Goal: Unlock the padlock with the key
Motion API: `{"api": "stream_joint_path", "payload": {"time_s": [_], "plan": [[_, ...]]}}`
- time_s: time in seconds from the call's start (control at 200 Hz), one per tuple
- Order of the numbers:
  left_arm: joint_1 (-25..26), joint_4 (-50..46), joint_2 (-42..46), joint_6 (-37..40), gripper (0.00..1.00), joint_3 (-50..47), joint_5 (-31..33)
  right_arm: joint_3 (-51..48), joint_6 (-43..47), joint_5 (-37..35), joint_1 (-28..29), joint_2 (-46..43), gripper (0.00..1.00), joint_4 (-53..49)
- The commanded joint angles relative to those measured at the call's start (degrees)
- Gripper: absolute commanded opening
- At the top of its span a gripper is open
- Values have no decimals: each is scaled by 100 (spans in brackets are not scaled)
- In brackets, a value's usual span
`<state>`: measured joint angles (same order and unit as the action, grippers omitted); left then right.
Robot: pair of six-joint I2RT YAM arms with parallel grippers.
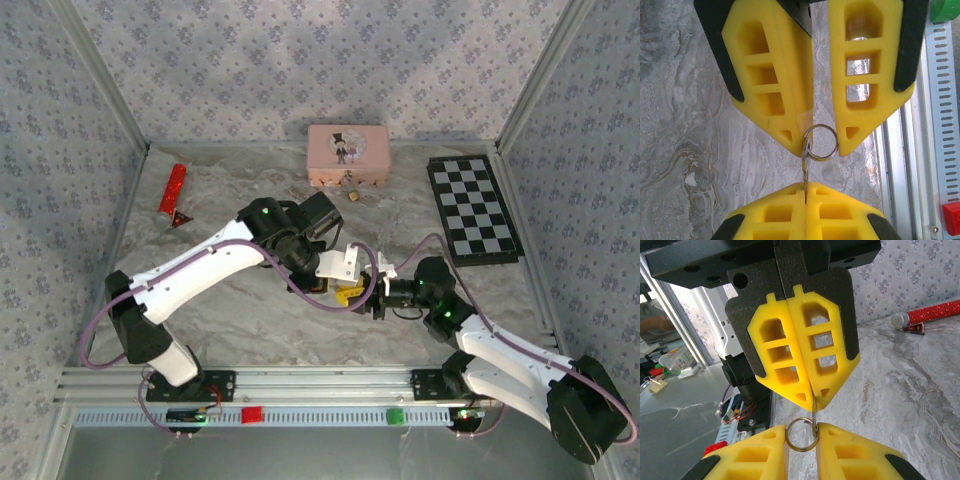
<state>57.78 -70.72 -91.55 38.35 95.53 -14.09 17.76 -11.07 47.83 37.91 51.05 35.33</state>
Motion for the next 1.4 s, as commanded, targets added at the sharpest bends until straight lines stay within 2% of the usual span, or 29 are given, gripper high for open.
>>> {"api": "stream_joint_path", "payload": {"time_s": [0.0,0.045,0.115,0.365,0.445,0.66,0.999,1.284,1.339,1.394], "plan": [[40,-120,-17,77,0,-7,-146,140,26,-46,37,-30,20,14],[40,-126,-25,83,0,-16,-156,129,26,-54,32,-17,21,23],[38,-126,-30,69,0,-25,-134,122,35,-79,35,-33,28,18],[40,-104,-30,68,0,-27,-129,85,0,-55,45,-49,35,69],[40,-94,-30,65,0,-34,-153,85,-3,-64,42,-47,33,80],[62,-126,-82,57,0,-43,-244,131,-9,-72,43,-34,18,101],[67,-109,-93,59,0,-54,-265,54,-141,-147,64,-14,20,352],[76,-109,-92,36,0,-78,-322,118,-120,-85,76,77,9,286],[75,-104,-100,33,0,-78,-314,122,-123,-106,85,81,9,301],[76,-110,-109,35,0,-79,-299,111,-123,-142,85,81,14,313]]}}
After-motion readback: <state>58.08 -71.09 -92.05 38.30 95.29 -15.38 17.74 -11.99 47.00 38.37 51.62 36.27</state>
